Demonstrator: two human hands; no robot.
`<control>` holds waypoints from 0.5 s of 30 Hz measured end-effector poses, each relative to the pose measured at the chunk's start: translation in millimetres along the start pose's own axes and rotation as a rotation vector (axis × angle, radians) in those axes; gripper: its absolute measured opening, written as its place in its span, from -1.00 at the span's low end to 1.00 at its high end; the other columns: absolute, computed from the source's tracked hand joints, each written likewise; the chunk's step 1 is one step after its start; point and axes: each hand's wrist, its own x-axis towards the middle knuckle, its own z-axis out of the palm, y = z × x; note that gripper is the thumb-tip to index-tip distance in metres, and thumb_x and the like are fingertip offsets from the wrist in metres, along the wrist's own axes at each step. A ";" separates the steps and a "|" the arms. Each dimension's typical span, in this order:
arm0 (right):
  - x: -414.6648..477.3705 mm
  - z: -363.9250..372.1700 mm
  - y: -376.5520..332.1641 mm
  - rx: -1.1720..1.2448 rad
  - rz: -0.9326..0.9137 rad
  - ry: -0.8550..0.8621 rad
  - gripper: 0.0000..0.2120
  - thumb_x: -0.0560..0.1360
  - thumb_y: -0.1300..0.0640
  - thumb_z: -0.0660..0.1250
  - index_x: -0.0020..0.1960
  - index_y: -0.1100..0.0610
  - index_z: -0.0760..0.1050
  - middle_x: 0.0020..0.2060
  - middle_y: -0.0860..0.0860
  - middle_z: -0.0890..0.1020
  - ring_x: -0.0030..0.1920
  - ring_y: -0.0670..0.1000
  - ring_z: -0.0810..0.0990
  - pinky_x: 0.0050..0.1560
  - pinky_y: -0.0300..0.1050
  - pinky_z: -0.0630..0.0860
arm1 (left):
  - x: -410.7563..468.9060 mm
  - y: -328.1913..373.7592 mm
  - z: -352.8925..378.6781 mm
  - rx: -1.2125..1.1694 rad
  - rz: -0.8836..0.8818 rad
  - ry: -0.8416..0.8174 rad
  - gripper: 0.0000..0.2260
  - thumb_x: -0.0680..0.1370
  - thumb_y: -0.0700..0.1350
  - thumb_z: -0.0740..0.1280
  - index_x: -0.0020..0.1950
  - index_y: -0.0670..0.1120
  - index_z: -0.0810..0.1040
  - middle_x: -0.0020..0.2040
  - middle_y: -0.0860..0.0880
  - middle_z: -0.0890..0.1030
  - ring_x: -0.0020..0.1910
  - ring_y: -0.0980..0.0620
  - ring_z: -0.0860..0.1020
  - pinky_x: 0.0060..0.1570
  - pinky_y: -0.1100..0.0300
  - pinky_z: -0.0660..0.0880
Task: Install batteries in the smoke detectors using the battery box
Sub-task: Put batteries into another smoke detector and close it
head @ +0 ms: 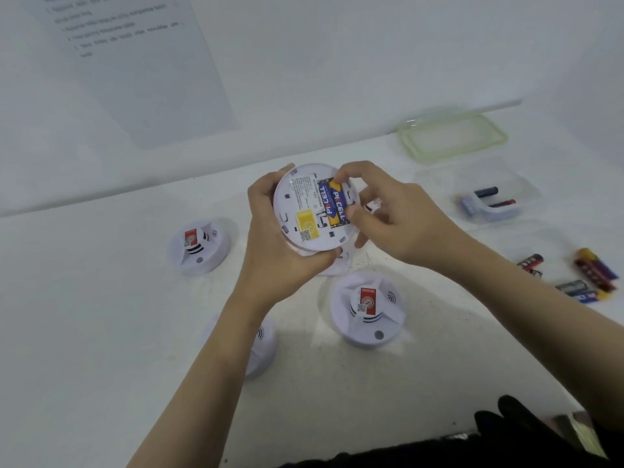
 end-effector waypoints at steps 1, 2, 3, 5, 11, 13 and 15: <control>-1.9 -3.0 0.8 0.002 -0.005 0.011 -0.75 0.56 0.19 0.21 0.18 -0.07 0.34 -0.16 -0.02 0.63 -0.42 -0.09 0.65 -0.34 -0.26 0.54 | 1.3 3.0 4.0 -0.022 0.011 -0.004 -0.18 0.21 -0.22 0.61 0.27 -0.02 0.15 0.23 0.13 0.37 0.22 0.25 0.48 0.07 0.37 0.49; -3.8 -6.6 1.7 0.006 -0.007 0.023 -0.75 0.56 0.19 0.22 0.17 -0.05 0.34 -0.18 -0.02 0.62 -0.43 -0.07 0.64 -0.37 -0.27 0.53 | 2.7 6.3 8.0 -0.042 0.020 -0.008 -0.20 0.21 -0.22 0.59 0.26 -0.02 0.15 0.23 0.13 0.38 0.22 0.22 0.50 0.06 0.33 0.51; -5.7 -10.7 2.7 0.010 -0.005 0.032 -0.76 0.55 0.19 0.24 0.16 -0.04 0.33 -0.20 -0.03 0.62 -0.43 -0.05 0.64 -0.40 -0.29 0.52 | 4.2 9.1 11.8 -0.061 0.031 -0.013 -0.21 0.22 -0.23 0.58 0.26 -0.01 0.16 0.23 0.12 0.40 0.23 0.17 0.51 0.07 0.29 0.52; -9.7 -20.9 4.4 0.005 0.003 0.047 -0.76 0.53 0.19 0.29 0.13 -0.01 0.32 -0.22 -0.07 0.60 -0.42 -0.04 0.63 -0.44 -0.33 0.49 | 6.6 14.3 20.8 -0.079 0.055 -0.035 -0.20 0.23 -0.23 0.59 0.27 0.03 0.16 0.25 0.06 0.41 0.24 0.04 0.53 0.07 0.20 0.54; -21.0 -55.7 14.5 -0.050 0.041 0.010 -0.75 0.51 0.19 0.33 0.11 0.05 0.32 -0.26 -0.08 0.60 -0.46 -0.12 0.61 -0.45 -0.37 0.44 | 12.3 25.8 50.8 -0.076 0.114 -0.099 -0.17 0.22 -0.21 0.62 0.29 -0.03 0.14 0.26 0.13 0.37 0.24 0.12 0.50 0.06 0.33 0.50; -24.7 -66.1 19.1 -0.075 0.052 -0.006 -0.75 0.51 0.18 0.33 0.09 0.04 0.30 -0.28 -0.09 0.60 -0.44 -0.12 0.62 -0.42 -0.33 0.49 | 14.8 26.3 61.9 -0.071 0.138 -0.108 -0.14 0.22 -0.25 0.64 0.31 -0.07 0.14 0.26 0.13 0.36 0.25 0.07 0.50 0.07 0.29 0.52; -28.3 -76.2 23.3 -0.059 0.066 -0.012 -0.76 0.52 0.18 0.32 0.03 -0.01 0.27 -0.27 -0.04 0.62 -0.42 -0.09 0.64 -0.42 -0.28 0.50 | 17.1 26.7 72.8 -0.081 0.145 -0.117 -0.14 0.23 -0.28 0.63 0.32 -0.07 0.13 0.27 0.15 0.36 0.26 0.01 0.50 0.08 0.21 0.55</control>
